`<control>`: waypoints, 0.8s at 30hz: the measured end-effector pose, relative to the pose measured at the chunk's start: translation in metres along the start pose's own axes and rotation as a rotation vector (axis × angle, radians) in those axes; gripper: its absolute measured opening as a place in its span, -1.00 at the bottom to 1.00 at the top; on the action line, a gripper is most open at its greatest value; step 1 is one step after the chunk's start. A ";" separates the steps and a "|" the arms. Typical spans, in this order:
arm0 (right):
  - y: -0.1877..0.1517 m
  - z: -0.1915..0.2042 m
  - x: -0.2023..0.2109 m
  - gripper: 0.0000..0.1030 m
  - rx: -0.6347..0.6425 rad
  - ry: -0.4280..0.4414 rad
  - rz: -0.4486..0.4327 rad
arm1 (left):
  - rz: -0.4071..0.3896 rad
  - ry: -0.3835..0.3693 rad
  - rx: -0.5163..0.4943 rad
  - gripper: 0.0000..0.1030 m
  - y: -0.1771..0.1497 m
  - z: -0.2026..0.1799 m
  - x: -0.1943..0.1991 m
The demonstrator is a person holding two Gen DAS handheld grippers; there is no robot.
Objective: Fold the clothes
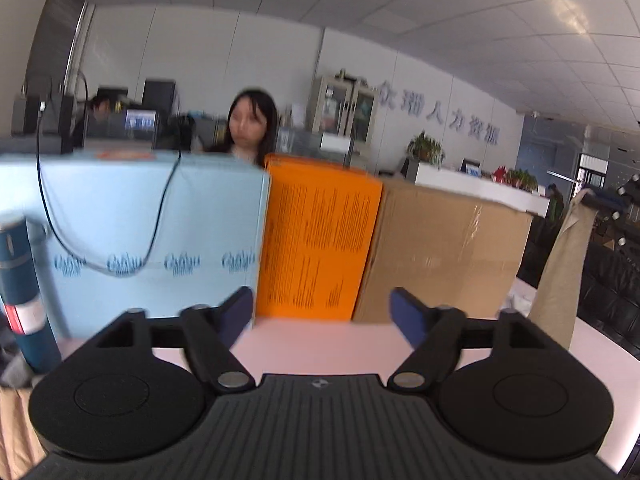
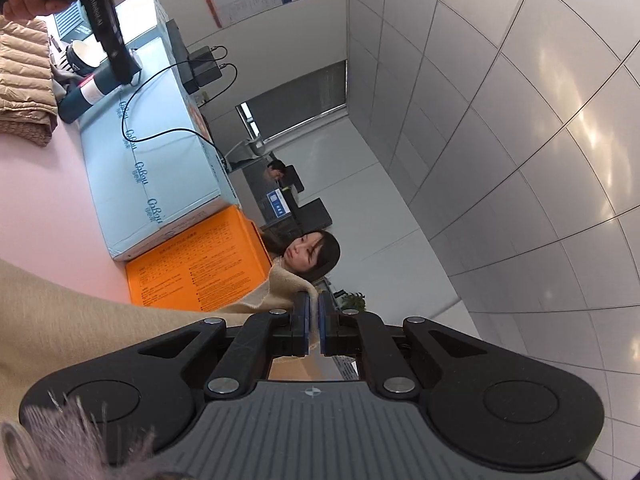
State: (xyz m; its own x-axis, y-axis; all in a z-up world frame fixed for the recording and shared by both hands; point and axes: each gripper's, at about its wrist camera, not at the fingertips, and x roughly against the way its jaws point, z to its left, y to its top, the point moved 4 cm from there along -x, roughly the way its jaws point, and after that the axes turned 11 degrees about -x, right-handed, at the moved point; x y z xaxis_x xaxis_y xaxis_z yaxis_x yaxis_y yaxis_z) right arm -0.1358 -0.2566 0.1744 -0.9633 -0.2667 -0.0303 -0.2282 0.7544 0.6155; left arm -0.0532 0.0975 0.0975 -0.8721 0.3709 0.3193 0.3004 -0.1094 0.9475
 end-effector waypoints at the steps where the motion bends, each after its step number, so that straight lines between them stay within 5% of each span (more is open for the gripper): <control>1: -0.002 0.004 0.002 -0.91 0.002 0.011 0.011 | 0.037 -0.019 0.022 0.51 -0.014 -0.005 -0.015; 4: -0.008 0.016 0.002 -0.92 -0.003 0.046 0.043 | 0.198 -0.075 -0.014 0.46 -0.058 -0.033 -0.065; 8: -0.008 0.020 -0.014 -0.92 -0.024 0.045 0.052 | 0.403 -0.189 -0.199 0.37 -0.102 -0.087 -0.088; 11: -0.006 0.013 -0.028 -0.92 -0.092 0.048 0.074 | 0.398 -0.288 -0.313 0.44 -0.113 -0.115 -0.069; 15: -0.026 0.011 -0.041 -0.91 -0.272 0.114 0.221 | 0.401 -0.307 -0.276 0.54 -0.122 -0.118 -0.056; 20: -0.130 -0.012 -0.060 -0.88 -0.828 0.174 0.556 | 0.424 -0.275 -0.247 0.57 -0.117 -0.105 -0.064; 24: -0.182 -0.039 -0.065 -0.88 -0.830 0.126 0.723 | 0.392 -0.223 -0.343 0.57 -0.085 -0.088 -0.076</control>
State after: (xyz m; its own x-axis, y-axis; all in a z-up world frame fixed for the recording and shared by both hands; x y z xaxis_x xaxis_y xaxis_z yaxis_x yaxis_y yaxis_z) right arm -0.0264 -0.4000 0.0949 -0.7996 -0.0203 0.6002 0.5928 0.1333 0.7942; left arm -0.0462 -0.0028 -0.0061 -0.6064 0.4241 0.6726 0.4099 -0.5582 0.7214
